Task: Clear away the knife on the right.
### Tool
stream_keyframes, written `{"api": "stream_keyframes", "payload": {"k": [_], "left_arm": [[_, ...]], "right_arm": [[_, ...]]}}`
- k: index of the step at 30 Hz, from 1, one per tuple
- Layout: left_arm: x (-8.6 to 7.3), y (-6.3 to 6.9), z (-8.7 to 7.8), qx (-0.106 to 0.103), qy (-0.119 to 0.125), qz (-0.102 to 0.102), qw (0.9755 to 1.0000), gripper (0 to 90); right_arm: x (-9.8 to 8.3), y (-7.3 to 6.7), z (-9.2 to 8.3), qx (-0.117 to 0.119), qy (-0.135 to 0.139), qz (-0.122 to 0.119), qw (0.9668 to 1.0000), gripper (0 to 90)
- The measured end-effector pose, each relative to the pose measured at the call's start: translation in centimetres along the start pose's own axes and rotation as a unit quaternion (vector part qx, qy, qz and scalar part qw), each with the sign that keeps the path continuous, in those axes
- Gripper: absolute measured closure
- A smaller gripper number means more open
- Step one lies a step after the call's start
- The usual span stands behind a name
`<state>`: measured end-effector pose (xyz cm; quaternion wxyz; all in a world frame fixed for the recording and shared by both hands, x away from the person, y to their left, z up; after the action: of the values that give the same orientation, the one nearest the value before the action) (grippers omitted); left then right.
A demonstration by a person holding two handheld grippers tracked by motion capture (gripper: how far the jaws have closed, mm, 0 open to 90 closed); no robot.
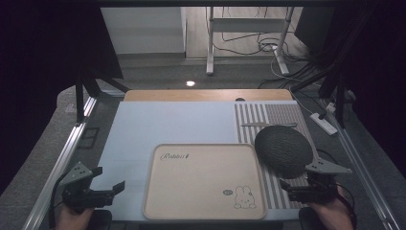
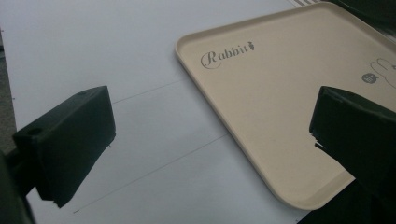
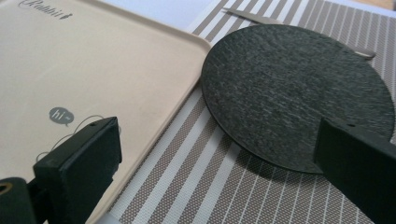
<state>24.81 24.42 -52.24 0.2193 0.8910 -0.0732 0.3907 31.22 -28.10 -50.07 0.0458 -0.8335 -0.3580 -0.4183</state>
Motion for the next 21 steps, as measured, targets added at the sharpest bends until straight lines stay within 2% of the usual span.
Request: {"api": "stream_keyframes", "payload": {"k": [7,21], "left_arm": [[-0.06,0.03,0.15,0.003,-0.006,0.003,1.0000,0.7],[-0.08,-0.05,0.15,0.003,-0.007,-0.002,1.0000,0.9]], "right_arm": [[-0.05,0.07,-0.05,0.003,0.000,0.006,1.0000,1.7],[-0.08,-0.15,0.16,0.011,-0.007,0.001,0.9999,1.7]]}}
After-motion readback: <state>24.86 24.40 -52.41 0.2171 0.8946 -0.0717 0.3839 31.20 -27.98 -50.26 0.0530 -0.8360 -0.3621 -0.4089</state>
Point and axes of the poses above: each handheld gripper's, and its own axes: z roughly forward along the jaws, x roughly out of its top, y roughly to its right, the point moved 10 cm from there along z, roughly forward along the jaws, and after that the axes turned 13 degrees about -z, right-handed, at the moved point
